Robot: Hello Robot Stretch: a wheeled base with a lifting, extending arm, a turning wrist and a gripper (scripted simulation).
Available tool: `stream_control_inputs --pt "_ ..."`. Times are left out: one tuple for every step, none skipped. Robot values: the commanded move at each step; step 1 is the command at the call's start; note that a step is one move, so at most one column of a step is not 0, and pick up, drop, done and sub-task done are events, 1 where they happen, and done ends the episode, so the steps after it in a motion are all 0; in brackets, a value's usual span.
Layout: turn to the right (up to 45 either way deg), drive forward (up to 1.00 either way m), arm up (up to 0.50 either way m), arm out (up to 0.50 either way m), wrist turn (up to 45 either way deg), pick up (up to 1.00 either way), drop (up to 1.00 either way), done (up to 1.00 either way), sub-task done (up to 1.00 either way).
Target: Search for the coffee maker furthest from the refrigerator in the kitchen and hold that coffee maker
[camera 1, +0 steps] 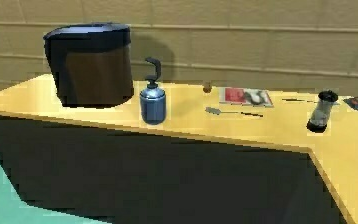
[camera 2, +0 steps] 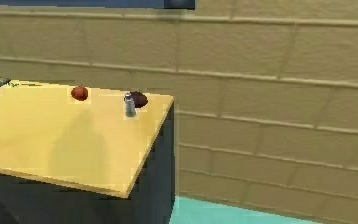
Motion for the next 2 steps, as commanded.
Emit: stream_control_inputs --pt "3.0 0.0 0.0 0.0 0.0 0.0 0.0 0.0 0.0" --pt "0.0 0.35 0.0 0.0 0.0 0.0 0.0 0.0 0.0"
